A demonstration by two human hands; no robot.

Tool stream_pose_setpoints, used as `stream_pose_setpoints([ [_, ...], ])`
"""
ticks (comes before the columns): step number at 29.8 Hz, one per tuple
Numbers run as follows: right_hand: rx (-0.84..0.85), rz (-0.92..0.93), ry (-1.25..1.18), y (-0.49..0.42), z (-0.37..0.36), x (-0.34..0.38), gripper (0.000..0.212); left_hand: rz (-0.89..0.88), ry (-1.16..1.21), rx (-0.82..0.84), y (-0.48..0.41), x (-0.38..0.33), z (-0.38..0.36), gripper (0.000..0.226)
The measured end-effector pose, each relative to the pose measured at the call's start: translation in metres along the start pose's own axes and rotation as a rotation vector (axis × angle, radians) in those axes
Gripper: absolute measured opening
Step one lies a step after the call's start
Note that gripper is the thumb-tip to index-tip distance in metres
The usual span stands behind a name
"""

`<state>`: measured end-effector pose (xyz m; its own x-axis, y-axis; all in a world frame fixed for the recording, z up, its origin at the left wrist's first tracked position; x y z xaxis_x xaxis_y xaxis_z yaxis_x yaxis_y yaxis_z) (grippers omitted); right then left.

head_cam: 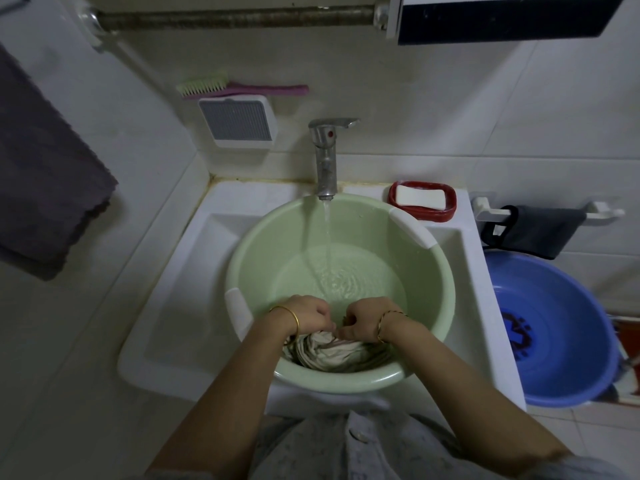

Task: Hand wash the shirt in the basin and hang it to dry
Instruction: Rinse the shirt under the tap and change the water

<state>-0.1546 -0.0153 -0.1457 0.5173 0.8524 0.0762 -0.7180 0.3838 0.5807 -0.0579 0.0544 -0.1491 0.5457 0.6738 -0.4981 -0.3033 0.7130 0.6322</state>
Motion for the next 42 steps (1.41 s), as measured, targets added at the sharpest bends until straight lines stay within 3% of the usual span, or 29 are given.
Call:
stream_pose_setpoints([
  [6, -0.098, -0.039, -0.015, 0.004, 0.004, 0.002, 0.047, -0.042, -0.098, -0.057, 0.002, -0.005, 0.002, 0.011],
  [11, -0.16, -0.032, -0.086, 0.004, 0.003, 0.009, 0.053, -0.111, -0.196, -0.149, 0.004, -0.012, 0.006, 0.019],
  [42, -0.061, -0.049, -0.182, 0.001, -0.011, 0.008, 0.06, -0.062, -0.191, -0.064, 0.007, -0.012, -0.003, 0.029],
])
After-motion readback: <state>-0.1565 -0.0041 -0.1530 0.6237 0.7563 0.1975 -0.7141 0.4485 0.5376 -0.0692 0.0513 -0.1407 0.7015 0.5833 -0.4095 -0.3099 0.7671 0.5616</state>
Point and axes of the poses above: each hand's wrist, its own y-axis away from the middle knuckle, its own z-axis out of the back of the hand, x = y × z, the point moved 7 cm from there along -y, towards the middle knuckle, and after that the axes turned 11 degrees about y, right-handed, at the moved point
